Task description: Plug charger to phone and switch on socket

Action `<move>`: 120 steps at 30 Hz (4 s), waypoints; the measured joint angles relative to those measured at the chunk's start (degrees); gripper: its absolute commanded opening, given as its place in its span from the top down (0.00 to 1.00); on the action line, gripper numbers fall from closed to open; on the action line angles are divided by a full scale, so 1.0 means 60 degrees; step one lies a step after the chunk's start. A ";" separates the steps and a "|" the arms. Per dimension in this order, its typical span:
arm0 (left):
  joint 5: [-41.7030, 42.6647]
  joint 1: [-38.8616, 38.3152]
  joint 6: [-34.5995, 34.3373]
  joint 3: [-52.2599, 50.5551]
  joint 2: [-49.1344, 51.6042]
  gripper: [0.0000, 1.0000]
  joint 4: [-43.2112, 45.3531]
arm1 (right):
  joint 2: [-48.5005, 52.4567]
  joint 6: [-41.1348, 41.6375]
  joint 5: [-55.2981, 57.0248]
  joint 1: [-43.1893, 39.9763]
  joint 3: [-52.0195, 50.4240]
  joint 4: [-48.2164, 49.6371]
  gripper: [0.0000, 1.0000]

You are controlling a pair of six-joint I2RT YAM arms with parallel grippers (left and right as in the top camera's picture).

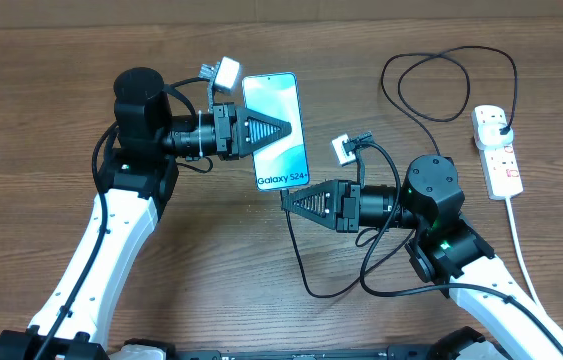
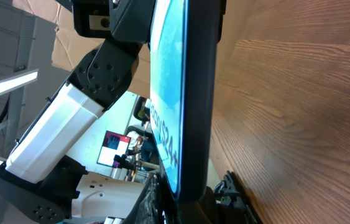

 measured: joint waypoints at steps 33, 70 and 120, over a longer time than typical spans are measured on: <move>0.1118 -0.0572 0.0605 -0.0113 0.0000 0.95 -0.0178 | 0.0007 -0.1836 0.0313 -0.0219 0.0087 -0.0022 0.60; 0.1118 -0.0721 0.2659 -0.0113 0.0000 0.96 -0.0885 | 0.0007 -0.1898 -0.0193 -0.0219 0.0091 -0.0736 0.94; -1.0021 -0.0630 0.4528 -0.0084 -0.0033 0.00 -0.6940 | 0.3577 -0.3042 0.2860 -0.0197 0.0091 -0.3410 0.96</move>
